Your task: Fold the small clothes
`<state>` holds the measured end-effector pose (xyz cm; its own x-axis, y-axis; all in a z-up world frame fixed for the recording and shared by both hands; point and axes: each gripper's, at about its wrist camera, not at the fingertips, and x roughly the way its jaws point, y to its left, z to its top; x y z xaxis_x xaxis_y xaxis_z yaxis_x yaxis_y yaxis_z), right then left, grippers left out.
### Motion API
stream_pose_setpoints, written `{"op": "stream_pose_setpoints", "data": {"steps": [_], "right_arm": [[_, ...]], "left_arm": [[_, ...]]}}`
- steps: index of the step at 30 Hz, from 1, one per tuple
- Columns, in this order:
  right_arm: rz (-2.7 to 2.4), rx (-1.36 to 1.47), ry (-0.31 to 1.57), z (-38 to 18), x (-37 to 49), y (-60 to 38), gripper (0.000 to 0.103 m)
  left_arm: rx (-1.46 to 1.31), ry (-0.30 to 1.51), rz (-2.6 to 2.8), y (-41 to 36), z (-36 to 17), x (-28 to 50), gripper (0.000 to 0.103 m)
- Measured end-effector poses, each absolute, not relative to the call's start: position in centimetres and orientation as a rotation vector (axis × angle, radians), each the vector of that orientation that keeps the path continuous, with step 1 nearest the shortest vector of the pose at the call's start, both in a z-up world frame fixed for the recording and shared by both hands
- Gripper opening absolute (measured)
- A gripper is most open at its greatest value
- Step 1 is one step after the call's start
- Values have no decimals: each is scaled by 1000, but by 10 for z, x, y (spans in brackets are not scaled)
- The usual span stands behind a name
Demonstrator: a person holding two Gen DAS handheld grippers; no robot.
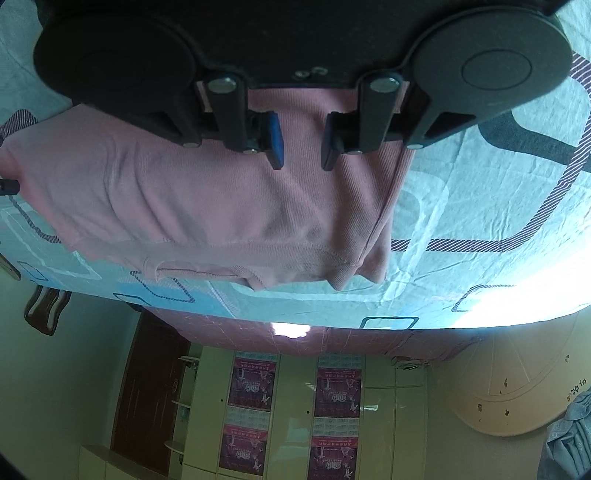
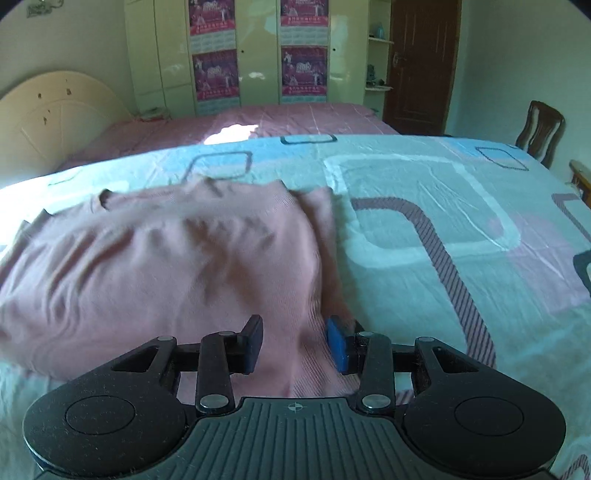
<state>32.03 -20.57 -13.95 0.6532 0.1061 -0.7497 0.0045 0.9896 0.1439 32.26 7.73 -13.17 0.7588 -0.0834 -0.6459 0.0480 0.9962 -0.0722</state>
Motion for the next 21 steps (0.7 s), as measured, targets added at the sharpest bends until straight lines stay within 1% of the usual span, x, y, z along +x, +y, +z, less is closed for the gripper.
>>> {"op": "stream_pose_setpoints", "data": {"steps": [4,5,9,11,13,16,18,19,20,21], "right_arm": [[156,113,842,-139,350,-153,38],[174,91,835,-140,356,-139,38],[232,13,823,-152,375,-96,38],[192,-68,858,-170,382,-91,38],[193,-20,871,-181,382,-107,38],[196,-19,881,-177,383,-114,38],[214,33,844,-164,379,-115,38],[227,45,820,-159,376,-113,39],[232,40,809,-156,375,-108,39],[243,29,813,-156,373,-101,39]], "left_arm": [[-34,715,-112,46,-138,351,24],[-26,718,-110,40,-142,359,26],[-28,747,-44,41,-160,379,27],[-12,769,-3,49,-170,381,28],[-41,761,7,62,-172,379,28],[-51,772,16,68,-167,379,28],[-68,773,36,67,-160,375,27],[-72,770,41,67,-158,374,28],[-74,768,43,66,-155,370,31],[-71,773,43,65,-155,369,37]]}}
